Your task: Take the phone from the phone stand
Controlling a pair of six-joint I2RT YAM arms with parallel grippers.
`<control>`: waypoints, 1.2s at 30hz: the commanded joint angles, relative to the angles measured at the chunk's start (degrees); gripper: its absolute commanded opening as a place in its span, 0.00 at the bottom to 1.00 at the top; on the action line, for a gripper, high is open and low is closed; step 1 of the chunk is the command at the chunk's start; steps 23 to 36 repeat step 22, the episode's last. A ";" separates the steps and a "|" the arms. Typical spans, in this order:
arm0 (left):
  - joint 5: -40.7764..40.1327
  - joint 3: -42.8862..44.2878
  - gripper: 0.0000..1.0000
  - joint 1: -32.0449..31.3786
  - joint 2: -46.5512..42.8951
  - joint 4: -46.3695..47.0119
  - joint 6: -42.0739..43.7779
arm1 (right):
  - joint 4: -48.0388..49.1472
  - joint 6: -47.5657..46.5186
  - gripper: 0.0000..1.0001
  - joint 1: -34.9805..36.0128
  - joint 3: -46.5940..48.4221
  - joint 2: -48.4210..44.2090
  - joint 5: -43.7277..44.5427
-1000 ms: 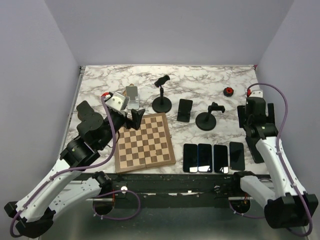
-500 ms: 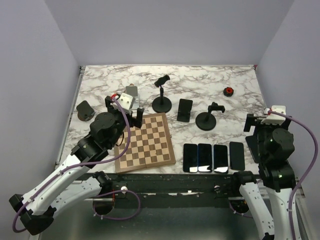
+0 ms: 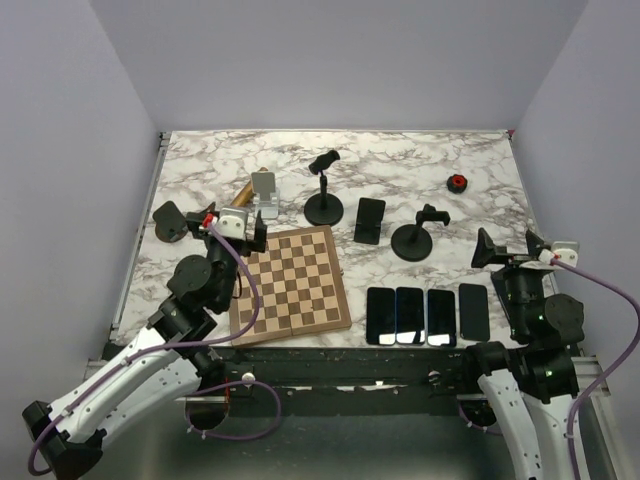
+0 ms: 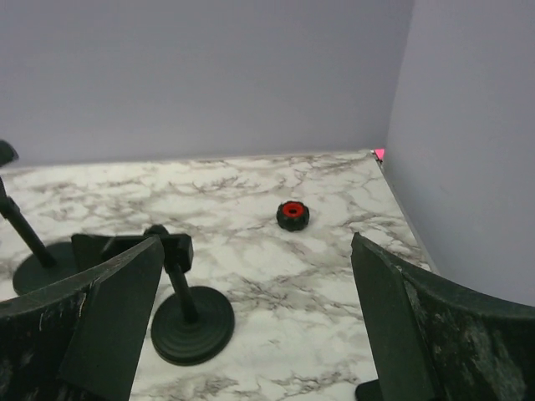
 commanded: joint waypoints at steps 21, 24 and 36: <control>-2.23 -0.86 0.98 2.72 1.22 9.92 4.65 | 9.16 12.23 1.00 4.42 -3.38 -0.98 20.55; -2.21 -0.87 0.99 2.72 1.23 9.92 4.64 | 8.89 12.46 1.00 4.42 -3.27 -0.95 20.43; -2.21 -0.87 0.99 2.72 1.23 9.92 4.64 | 8.89 12.46 1.00 4.42 -3.27 -0.95 20.43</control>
